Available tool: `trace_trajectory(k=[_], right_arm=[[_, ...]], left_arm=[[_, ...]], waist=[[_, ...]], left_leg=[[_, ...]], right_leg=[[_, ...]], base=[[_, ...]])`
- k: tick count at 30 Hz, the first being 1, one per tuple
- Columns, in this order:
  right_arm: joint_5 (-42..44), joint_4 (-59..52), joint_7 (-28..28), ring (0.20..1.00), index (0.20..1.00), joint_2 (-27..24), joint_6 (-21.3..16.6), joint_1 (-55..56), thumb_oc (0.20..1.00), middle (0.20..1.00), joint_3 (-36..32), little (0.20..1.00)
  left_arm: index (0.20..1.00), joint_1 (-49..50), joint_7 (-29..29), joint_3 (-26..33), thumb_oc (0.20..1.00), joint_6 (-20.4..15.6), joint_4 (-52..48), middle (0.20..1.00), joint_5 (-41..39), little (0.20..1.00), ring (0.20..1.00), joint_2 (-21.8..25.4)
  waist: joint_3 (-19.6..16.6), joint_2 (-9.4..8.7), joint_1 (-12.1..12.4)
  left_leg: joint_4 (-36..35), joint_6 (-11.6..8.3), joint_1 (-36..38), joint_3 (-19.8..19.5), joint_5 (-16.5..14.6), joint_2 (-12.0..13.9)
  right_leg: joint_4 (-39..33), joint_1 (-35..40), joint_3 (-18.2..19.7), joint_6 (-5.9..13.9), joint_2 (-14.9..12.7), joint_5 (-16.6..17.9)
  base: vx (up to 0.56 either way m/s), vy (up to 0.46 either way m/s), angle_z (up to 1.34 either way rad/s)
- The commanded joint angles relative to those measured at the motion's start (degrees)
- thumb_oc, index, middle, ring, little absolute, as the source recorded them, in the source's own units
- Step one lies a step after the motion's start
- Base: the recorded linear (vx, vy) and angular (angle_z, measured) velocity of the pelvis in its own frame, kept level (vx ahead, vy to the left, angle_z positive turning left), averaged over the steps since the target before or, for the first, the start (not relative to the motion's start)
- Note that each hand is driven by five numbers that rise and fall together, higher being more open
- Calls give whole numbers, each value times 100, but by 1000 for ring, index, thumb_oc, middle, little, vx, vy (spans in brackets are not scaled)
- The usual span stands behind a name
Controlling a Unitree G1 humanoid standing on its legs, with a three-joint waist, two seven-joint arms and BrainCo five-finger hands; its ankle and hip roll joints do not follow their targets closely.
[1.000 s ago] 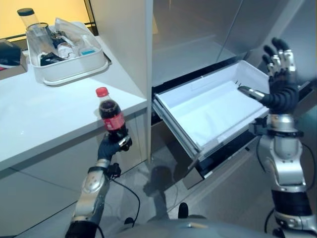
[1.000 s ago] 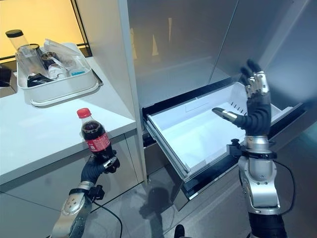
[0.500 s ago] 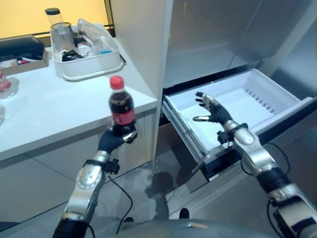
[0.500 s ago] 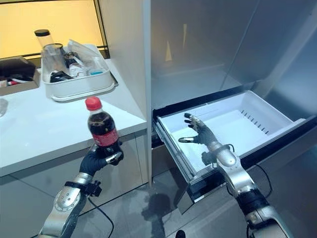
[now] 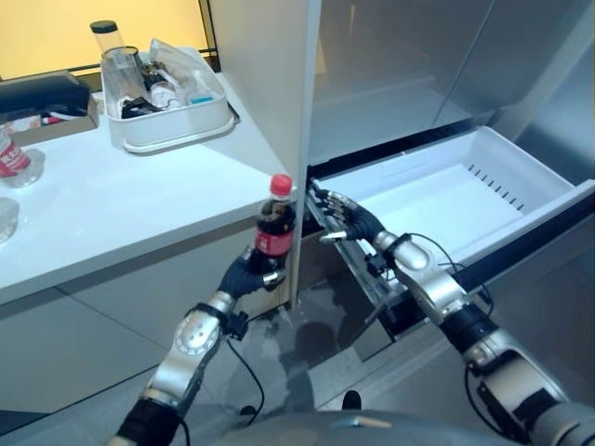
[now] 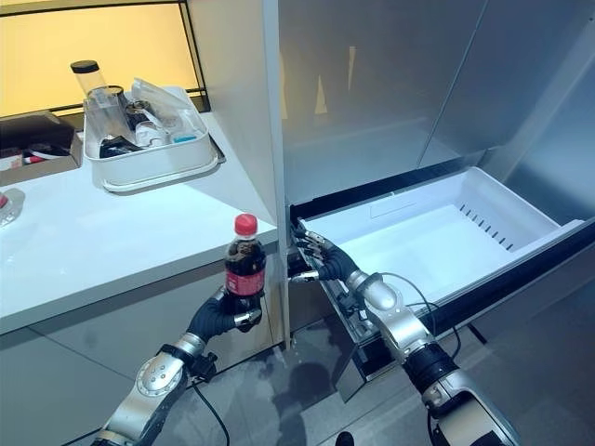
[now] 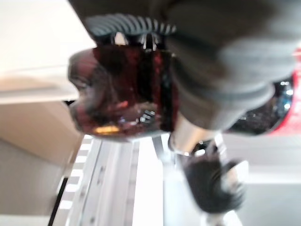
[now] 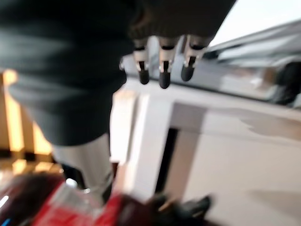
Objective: Take the drinks into the refrigerator
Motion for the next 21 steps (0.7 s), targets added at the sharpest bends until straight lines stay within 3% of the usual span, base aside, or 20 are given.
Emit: trace_trajectory(k=[1,12,21], right_arm=[[189,19,-3,1000,1000,204,-370,-685,1000,1000,22,1000],[116,700,-322,1000,1000,854,-390,-921,1000,1000,122,1000],[443,1377,-215,1000,1000,1045,-287,-865,1000,1000,185,1000]], left_arm=[[200,-716,-53,-133,200,-623,-389,200,166,200,200,-6],[200,-1084,164,-309,200,-514,53,200,382,200,200,-192],[200,-1237,169,-116,200,-590,-451,200,-238,200,200,-295]], waist=[[-105,-142,109],[-141,-107,137],[-139,-115,194]], left_leg=[[4,130,-164,-264,-286,-184],[4,138,-151,-277,-293,-195],[4,145,-167,-327,-296,-210]], right_leg=[[60,427,-432,278,-124,-418],[60,452,-459,287,-140,-417],[60,479,-502,292,-173,-405]], base=[[0,0,0],[0,0,0],[2,0,1]])
